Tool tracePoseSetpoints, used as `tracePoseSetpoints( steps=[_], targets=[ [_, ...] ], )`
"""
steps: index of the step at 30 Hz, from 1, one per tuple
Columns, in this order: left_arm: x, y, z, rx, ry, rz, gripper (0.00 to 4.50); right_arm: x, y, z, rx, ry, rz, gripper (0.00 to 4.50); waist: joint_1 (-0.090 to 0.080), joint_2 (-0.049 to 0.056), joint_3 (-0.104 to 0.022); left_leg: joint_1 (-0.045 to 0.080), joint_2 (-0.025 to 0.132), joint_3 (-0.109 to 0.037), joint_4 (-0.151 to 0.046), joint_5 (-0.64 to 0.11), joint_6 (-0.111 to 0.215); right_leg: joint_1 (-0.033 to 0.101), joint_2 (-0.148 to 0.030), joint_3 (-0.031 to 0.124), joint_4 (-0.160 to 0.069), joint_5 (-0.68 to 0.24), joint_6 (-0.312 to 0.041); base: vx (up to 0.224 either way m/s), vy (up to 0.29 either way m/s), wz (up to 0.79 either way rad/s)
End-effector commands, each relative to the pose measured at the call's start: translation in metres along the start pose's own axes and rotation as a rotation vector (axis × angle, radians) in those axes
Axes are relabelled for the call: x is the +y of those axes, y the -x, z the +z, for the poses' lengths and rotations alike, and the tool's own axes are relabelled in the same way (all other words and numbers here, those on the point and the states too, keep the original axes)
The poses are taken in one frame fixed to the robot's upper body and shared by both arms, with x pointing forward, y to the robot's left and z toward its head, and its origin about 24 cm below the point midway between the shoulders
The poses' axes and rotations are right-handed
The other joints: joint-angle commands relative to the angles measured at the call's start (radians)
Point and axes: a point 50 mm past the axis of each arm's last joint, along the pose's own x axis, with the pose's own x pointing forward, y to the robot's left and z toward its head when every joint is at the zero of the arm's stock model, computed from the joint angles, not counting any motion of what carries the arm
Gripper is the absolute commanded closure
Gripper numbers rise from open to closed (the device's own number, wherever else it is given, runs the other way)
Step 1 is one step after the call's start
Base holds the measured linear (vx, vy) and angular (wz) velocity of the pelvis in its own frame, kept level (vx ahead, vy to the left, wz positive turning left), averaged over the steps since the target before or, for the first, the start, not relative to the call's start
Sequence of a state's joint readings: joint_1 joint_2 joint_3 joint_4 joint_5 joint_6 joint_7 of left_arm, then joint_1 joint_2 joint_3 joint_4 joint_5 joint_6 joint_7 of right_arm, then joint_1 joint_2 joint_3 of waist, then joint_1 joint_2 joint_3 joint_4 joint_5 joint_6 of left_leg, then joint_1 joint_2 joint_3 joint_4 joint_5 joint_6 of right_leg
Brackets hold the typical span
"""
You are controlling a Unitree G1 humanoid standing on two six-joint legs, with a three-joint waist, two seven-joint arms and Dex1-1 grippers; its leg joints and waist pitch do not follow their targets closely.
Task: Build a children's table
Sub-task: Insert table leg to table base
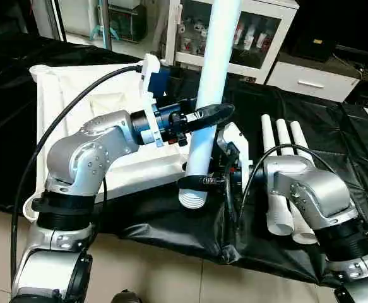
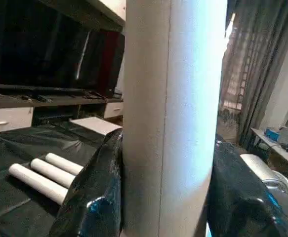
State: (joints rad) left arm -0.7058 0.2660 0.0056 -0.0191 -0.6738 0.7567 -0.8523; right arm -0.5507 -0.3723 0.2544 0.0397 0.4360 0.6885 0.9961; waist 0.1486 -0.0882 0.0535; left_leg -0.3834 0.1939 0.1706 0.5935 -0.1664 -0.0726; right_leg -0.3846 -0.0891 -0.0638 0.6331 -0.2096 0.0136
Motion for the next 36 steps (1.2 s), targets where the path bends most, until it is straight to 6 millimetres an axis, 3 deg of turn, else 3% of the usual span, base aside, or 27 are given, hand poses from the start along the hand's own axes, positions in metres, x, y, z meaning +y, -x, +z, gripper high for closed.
tracePoseSetpoints(
  steps=[1, 10, 11, 12, 13, 14, 15, 16, 17, 18, 20, 22, 23, 25, 26, 29, 31, 36],
  targets=[
    [-0.002, 0.003, -0.002, 0.009, 0.026, -0.002, 1.99, -0.007, 0.011, 0.006, -0.039, 0.019, -0.077, 2.62, 0.0, 0.032, -0.075, 0.031, 0.029, -0.007, -0.067, -0.14, -0.082, 0.048, -0.047, 0.036, -0.049, 0.1, -0.232, 0.0, 0.0, 0.0],
    [0.005, 0.02, 0.009, -0.045, -0.019, 0.079, 1.12, -0.021, 0.019, 0.009, -0.088, 0.018, -0.212, 2.62, -0.002, 0.034, -0.074, 0.03, 0.028, -0.006, -0.069, -0.155, -0.09, 0.047, -0.048, 0.036, -0.052, 0.074, -0.224, 0.0, 0.0, 0.0],
    [0.011, 0.026, 0.01, -0.069, -0.052, 0.137, 1.12, -0.031, 0.023, 0.008, -0.092, 0.017, -0.308, 2.62, 0.0, 0.049, -0.075, 0.032, 0.028, -0.008, -0.069, -0.162, -0.096, 0.046, -0.048, 0.036, -0.051, 0.071, -0.224, 0.0, 0.0, 0.0],
    [0.013, 0.028, 0.011, -0.075, -0.062, 0.154, 1.05, -0.033, 0.025, 0.007, -0.093, 0.017, -0.336, 2.62, -0.003, 0.044, -0.073, 0.033, 0.029, -0.007, -0.071, -0.169, -0.099, 0.043, -0.048, 0.035, -0.055, 0.065, -0.221, 0.0, 0.0, 0.0],
    [0.015, 0.031, 0.011, -0.083, -0.075, 0.178, 1.02, -0.037, 0.027, 0.006, -0.094, 0.017, -0.376, 2.62, -0.004, 0.051, -0.073, 0.031, 0.029, -0.009, -0.07, -0.174, -0.106, 0.044, -0.047, 0.036, -0.053, 0.064, -0.22, 0.0, 0.0, 0.0],
    [0.033, 0.045, 0.002, -0.017, -0.136, 0.387, 1.0, -0.051, 0.043, 0.002, -0.108, 0.017, -0.558, 2.62, -0.005, 0.049, -0.074, 0.033, 0.029, -0.007, -0.07, -0.191, -0.112, 0.045, -0.048, 0.036, -0.056, 0.047, -0.214, 0.0, 0.0, 0.0],
    [0.04, 0.05, -0.01, 0.087, -0.201, 0.466, 1.0, -0.054, 0.048, 0.001, -0.133, 0.005, -0.604, 2.62, -0.008, 0.037, -0.071, 0.031, 0.028, -0.006, -0.071, -0.191, -0.105, 0.045, -0.045, 0.037, -0.061, 0.034, -0.204, 0.0, 0.0, 0.0],
    [0.04, 0.05, -0.01, 0.087, -0.201, 0.466, 1.0, -0.054, 0.048, 0.001, -0.133, 0.005, -0.604, 2.62, -0.006, 0.041, -0.072, 0.031, 0.026, -0.007, -0.071, -0.191, -0.095, 0.047, -0.046, 0.039, -0.061, -0.005, -0.17, 0.0, 0.0, 0.0],
    [0.047, 0.057, -0.036, 0.3, -0.311, 0.486, 1.0, -0.055, 0.055, -0.003, -0.169, -0.022, -0.652, 2.62, -0.006, 0.039, -0.072, 0.028, 0.027, -0.009, -0.073, -0.181, -0.086, 0.049, -0.048, 0.04, -0.064, -0.02, -0.152, 0.0, 0.0, 0.0],
    [0.047, 0.057, -0.046, 0.359, -0.344, 0.466, 1.0, -0.055, 0.056, -0.005, -0.172, -0.023, -0.663, 2.62, -0.006, 0.047, -0.074, 0.029, 0.028, -0.011, -0.074, -0.165, -0.081, 0.045, -0.049, 0.041, -0.065, -0.045, -0.116, 0.0, 0.0, 0.0],
    [0.046, 0.055, -0.055, 0.383, -0.347, 0.434, 1.0, -0.054, 0.058, -0.006, -0.177, -0.022, -0.675, 2.62, -0.005, 0.053, -0.077, 0.031, 0.031, -0.009, -0.071, -0.147, -0.088, 0.04, -0.049, 0.039, -0.057, 0.005, -0.141, 0.0, 0.0, 0.0],
    [0.043, 0.047, -0.068, 0.404, -0.315, 0.37, 1.0, -0.053, 0.061, -0.008, -0.195, -0.033, -0.686, 2.62, -0.005, 0.051, -0.079, 0.03, 0.03, -0.007, -0.069, -0.13, -0.085, 0.039, -0.048, 0.037, -0.051, 0.055, -0.178, 0.0, 0.0, 0.0],
    [0.045, 0.044, -0.08, 0.447, -0.297, 0.346, 1.0, -0.052, 0.063, -0.01, -0.199, -0.035, -0.696, 2.62, -0.002, 0.068, -0.079, 0.03, 0.028, -0.007, -0.067, -0.132, -0.084, 0.038, -0.048, 0.037, -0.05, 0.07, -0.192, 0.0, 0.0, 0.0],
    [0.049, 0.043, -0.089, 0.491, -0.314, 0.352, 1.0, -0.052, 0.064, -0.012, -0.201, -0.039, -0.705, 2.62, -0.006, 0.054, -0.077, 0.028, 0.026, -0.005, -0.07, -0.158, -0.076, 0.044, -0.048, 0.038, -0.056, 0.056, -0.192, 0.0, 0.0, 0.0],
    [0.06, 0.042, -0.102, 0.524, -0.287, 0.399, 1.0, -0.05, 0.066, -0.016, -0.191, -0.045, -0.707, 2.62, -0.007, 0.056, -0.075, 0.027, 0.025, -0.004, -0.07, -0.172, -0.074, 0.043, -0.05, 0.04, -0.061, 0.034, -0.185, 0.0, 0.0, 0.0],
    [0.062, 0.043, -0.107, 0.551, -0.276, 0.403, 1.0, -0.047, 0.065, -0.017, -0.185, -0.047, -0.692, 2.62, -0.007, 0.053, -0.077, 0.025, 0.027, -0.007, -0.07, -0.176, -0.067, 0.047, -0.055, 0.04, -0.06, 0.012, -0.182, 0.0, 0.0, 0.0],
    [0.064, 0.046, -0.113, 0.585, -0.26, 0.384, 1.0, -0.044, 0.063, -0.017, -0.18, -0.043, -0.679, 2.62, -0.013, 0.063, -0.077, 0.025, 0.028, -0.007, -0.07, -0.168, -0.06, 0.044, -0.054, 0.04, -0.061, 0.022, -0.188, 0.0, 0.0, 0.0],
    [0.067, 0.054, -0.126, 0.637, -0.191, 0.386, 1.43, -0.042, 0.061, -0.018, -0.169, -0.043, -0.672, 2.62, -0.014, 0.067, -0.077, 0.028, 0.031, -0.008, -0.07, -0.182, -0.051, 0.043, -0.055, 0.04, -0.059, 0.026, -0.218, 0.0, 0.0, 0.0]
  ],
)
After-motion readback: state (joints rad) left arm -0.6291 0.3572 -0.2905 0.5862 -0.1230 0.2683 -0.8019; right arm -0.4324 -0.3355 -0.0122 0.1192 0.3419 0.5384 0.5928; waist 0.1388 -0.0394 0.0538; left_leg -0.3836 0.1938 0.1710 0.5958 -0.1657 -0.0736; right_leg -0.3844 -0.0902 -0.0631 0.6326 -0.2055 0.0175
